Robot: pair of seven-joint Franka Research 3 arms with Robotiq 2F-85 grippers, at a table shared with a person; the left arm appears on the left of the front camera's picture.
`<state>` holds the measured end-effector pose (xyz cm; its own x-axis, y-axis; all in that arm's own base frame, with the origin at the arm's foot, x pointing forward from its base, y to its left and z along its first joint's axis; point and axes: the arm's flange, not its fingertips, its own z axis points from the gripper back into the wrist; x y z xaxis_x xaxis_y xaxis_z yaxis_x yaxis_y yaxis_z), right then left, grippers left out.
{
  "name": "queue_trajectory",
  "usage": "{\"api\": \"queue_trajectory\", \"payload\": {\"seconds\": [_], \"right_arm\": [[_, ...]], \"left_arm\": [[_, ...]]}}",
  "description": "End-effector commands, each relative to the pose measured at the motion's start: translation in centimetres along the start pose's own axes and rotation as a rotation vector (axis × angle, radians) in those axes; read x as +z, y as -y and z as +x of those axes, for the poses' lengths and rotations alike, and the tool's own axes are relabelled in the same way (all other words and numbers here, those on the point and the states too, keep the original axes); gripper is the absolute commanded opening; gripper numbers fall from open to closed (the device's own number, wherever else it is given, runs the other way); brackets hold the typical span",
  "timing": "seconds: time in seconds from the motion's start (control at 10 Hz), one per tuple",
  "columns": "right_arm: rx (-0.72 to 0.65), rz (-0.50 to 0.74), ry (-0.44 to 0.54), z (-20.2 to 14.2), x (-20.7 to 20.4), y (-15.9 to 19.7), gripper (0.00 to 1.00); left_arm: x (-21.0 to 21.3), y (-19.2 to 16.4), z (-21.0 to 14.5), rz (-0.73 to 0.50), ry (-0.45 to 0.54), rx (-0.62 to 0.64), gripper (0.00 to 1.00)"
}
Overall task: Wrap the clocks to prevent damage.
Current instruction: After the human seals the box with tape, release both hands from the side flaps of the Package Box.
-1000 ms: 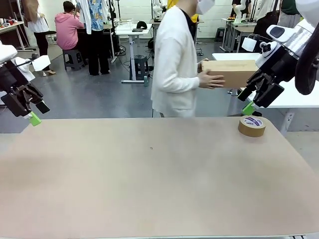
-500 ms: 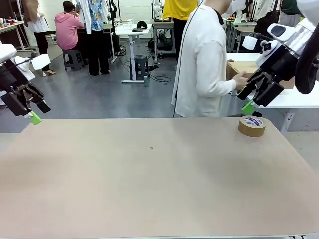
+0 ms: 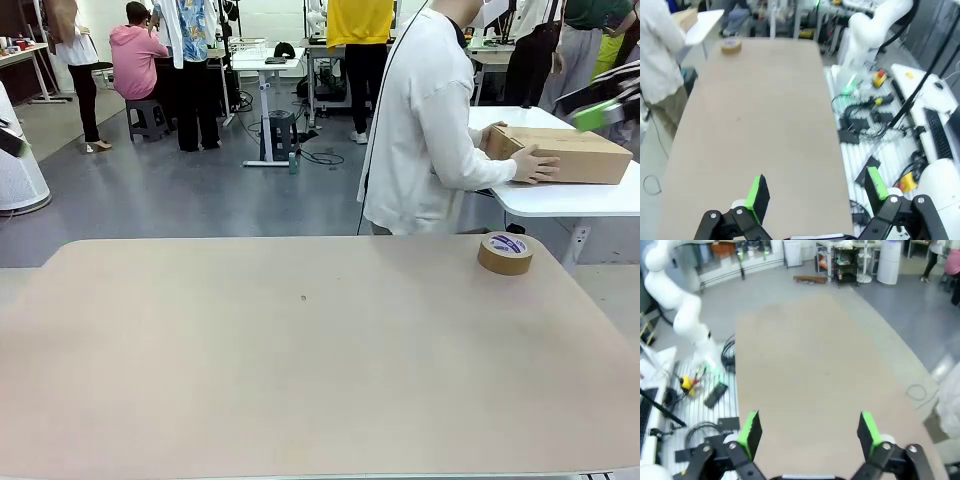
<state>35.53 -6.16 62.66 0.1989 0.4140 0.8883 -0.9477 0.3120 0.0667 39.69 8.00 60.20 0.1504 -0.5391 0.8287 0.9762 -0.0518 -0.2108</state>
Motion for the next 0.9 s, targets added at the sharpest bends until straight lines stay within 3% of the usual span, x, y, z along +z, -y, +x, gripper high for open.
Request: {"api": "queue_trajectory", "payload": {"seconds": [0.0, 0.2, 0.6, 0.8], "right_arm": [[-0.022, -0.005, 0.009, -1.8, 0.7, 0.1, 1.0], [-0.056, -0.064, -0.006, -3.7, 2.3, 0.6, 1.0], [-0.063, -0.169, -0.029, -5.6, 1.5, 1.3, 1.0], [-0.062, -0.144, -0.023, -5.5, 1.4, 1.2, 1.0]], "left_arm": [[2.8, -1.4, -1.3, -0.065, 0.078, 0.031, 1.0], [5.8, -1.6, -3.9, 0.013, 0.144, 0.068, 1.0], [6.2, -1.5, -7.2, 0.344, 0.125, 0.143, 1.0], [6.5, -1.0, -7.6, 0.352, 0.119, 0.137, 1.0]]}}
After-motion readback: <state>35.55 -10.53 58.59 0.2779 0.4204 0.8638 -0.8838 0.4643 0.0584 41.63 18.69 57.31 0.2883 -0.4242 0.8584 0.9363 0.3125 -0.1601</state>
